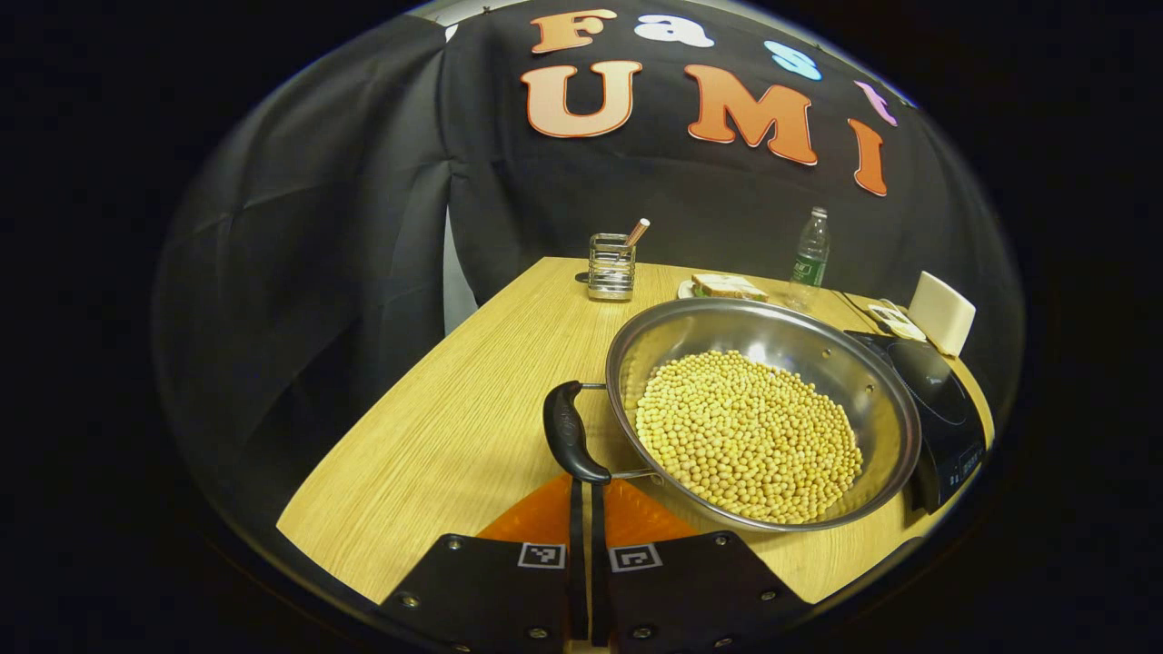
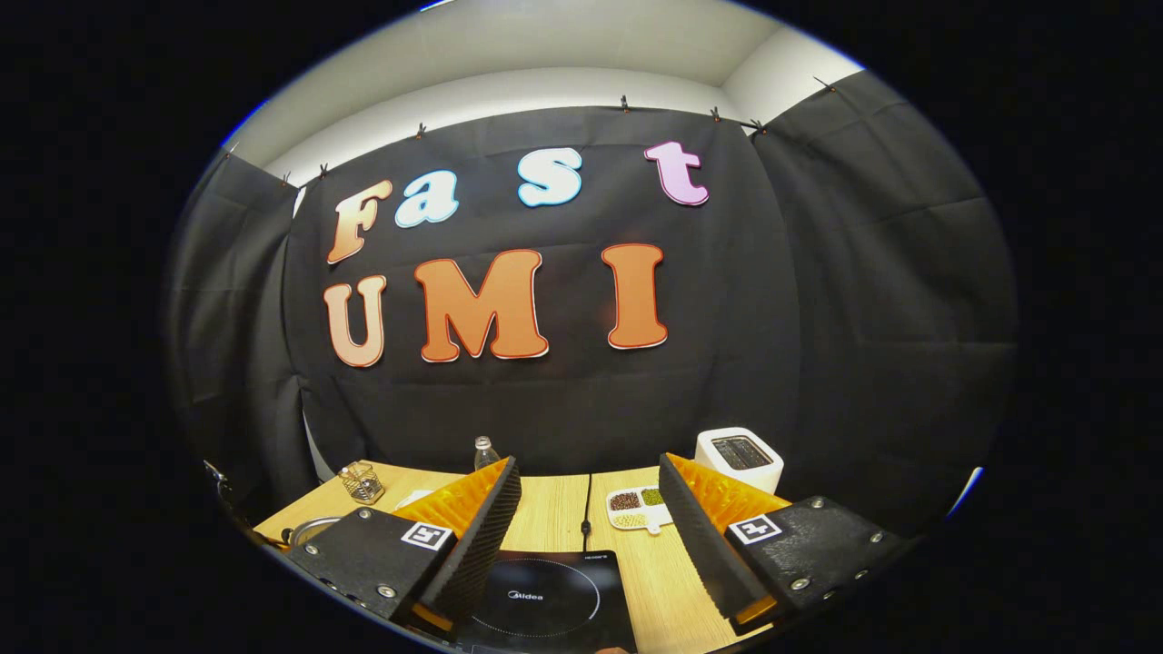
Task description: First push the handle of the pot to place it horizontally, then grasp the pot with both hands and set it on the induction cooktop.
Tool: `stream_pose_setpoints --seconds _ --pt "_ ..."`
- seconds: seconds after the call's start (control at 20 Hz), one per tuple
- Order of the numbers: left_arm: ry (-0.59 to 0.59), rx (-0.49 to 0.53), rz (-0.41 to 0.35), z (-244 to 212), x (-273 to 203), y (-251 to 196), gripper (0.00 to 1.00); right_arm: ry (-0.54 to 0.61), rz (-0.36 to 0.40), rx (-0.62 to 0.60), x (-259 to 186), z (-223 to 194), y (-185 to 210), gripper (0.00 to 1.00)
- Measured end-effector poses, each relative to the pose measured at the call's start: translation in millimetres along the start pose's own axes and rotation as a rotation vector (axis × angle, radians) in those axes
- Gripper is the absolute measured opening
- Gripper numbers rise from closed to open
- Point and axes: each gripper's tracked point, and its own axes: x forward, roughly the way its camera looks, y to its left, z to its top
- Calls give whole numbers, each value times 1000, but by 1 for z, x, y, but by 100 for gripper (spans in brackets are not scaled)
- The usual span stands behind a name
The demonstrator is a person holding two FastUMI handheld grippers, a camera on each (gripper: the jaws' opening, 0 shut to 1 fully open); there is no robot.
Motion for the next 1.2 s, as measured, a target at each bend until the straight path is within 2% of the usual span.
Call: stream_pose_setpoints --seconds 0.05,0.1,0.15,0.25,0.3,0.9,0.95,1.0,1.05,1.2 --pt "-2 6 -3 2 5 0 3 -2 -1 0 0 0 0 100" --pt "-3 8 -8 3 6 0 2 -3 -3 0 0 -1 1 95" --pt "-2 10 -6 3 9 2 2 -3 -5 0 1 -1 1 100" --pt "-5 14 -7 6 15 3 1 0 -6 -2 1 -2 3 100" --pt "-8 13 -9 8 17 4 1 1 -7 -4 0 -2 4 95" --pt "-17 -8 -54 19 39 10 1 6 -4 -13 4 -7 27 95" --pt "-19 -5 -57 19 39 11 1 5 -1 -11 4 -7 31 100" --pt "-20 -2 -59 21 41 11 5 6 2 -11 5 -9 34 100" --pt "-22 1 -60 21 42 12 5 10 5 -14 6 -10 38 95" --pt "-28 11 -58 24 49 13 5 22 9 -24 5 -17 47 95"
